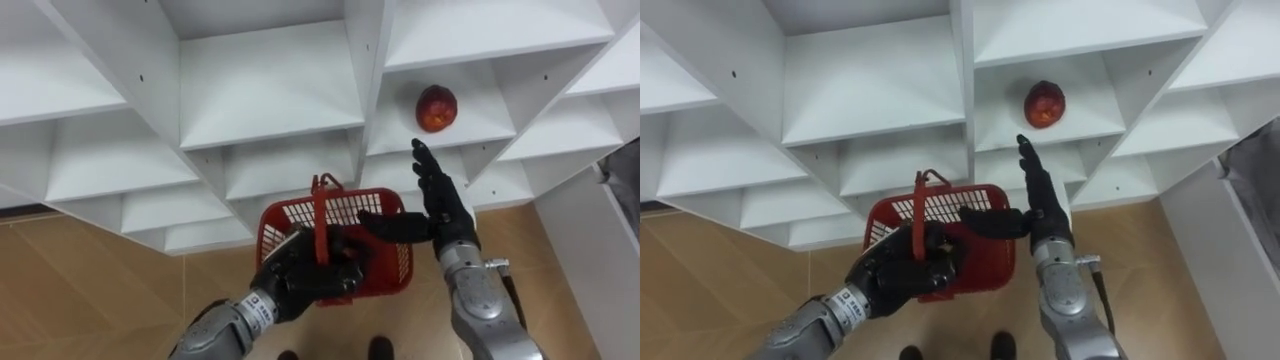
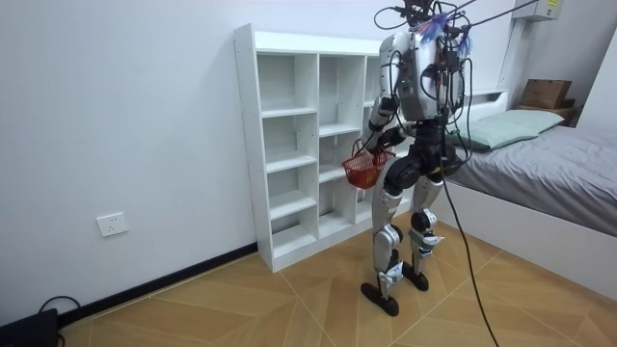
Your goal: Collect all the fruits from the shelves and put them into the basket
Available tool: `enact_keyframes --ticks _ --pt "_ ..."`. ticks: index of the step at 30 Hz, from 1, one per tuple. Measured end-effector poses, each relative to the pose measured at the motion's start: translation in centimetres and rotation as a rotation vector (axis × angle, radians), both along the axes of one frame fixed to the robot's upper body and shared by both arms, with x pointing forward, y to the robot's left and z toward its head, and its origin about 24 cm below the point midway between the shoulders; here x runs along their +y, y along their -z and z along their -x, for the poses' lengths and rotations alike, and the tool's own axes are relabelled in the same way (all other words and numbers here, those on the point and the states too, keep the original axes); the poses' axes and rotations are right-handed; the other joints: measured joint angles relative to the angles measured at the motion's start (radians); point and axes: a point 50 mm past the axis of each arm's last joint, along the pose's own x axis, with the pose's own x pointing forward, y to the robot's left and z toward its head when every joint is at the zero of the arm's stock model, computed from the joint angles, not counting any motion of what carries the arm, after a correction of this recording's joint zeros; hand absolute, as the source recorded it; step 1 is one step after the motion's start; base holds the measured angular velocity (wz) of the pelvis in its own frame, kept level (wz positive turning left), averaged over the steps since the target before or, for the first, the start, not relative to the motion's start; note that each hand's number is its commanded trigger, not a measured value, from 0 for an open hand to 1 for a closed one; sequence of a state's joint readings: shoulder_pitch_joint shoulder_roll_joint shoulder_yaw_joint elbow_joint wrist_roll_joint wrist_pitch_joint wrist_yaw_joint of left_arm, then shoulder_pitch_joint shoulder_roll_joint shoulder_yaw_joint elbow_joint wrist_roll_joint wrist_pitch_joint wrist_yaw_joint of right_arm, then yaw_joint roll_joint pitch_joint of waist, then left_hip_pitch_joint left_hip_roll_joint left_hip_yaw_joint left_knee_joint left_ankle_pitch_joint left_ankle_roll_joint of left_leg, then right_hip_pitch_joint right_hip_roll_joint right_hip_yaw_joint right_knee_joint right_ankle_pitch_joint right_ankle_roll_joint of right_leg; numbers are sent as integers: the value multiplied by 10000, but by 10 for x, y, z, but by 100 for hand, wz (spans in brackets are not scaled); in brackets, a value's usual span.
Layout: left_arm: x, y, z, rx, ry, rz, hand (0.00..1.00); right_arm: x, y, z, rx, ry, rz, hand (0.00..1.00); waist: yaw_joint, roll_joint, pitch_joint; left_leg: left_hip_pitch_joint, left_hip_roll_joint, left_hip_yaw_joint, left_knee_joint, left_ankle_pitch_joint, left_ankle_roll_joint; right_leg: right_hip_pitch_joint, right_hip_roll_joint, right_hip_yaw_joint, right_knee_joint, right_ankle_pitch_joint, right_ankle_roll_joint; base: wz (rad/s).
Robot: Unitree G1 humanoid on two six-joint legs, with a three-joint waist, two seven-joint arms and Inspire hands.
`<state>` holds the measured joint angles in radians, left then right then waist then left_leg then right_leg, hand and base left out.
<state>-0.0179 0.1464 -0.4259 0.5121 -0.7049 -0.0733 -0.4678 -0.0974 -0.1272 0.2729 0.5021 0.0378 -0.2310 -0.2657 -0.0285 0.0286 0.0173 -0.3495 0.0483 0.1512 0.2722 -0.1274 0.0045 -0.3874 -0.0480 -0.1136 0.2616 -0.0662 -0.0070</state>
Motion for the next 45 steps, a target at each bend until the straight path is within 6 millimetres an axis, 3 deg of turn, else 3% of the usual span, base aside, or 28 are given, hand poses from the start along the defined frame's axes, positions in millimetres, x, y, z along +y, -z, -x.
enact_keyframes --ticks 10,24,33,38,45 --pt "-4 4 7 223 -57 161 100 1 -15 0 -1019 657 352 0 -38 43 -86 -23 32 147 16 0 0 -131 33 150 104 15 -15 -3" --pt "-1 6 9 348 -276 139 100 -2 -15 2 -1358 860 1497 0 32 35 -80 -33 85 123 -3 14 -32 -74 35 -40 -2 56 -70 1" --pt "9 5 5 195 -513 -143 100 -16 -25 -7 -1864 1632 1929 0 26 -147 38 -63 67 -1 -35 18 -35 18 -1 -208 -97 41 -54 5" --pt "13 5 4 8 -261 -858 100 -27 -27 -16 -1855 1708 2415 0 1 -172 53 -105 72 -16 -50 18 -35 31 3 -266 -195 42 -54 1" --pt "20 1 -4 -163 -558 -901 100 -36 -27 -19 -1718 1929 2903 0 5 -385 175 -124 69 -8 -49 18 -35 19 2 -251 -221 26 -49 0"
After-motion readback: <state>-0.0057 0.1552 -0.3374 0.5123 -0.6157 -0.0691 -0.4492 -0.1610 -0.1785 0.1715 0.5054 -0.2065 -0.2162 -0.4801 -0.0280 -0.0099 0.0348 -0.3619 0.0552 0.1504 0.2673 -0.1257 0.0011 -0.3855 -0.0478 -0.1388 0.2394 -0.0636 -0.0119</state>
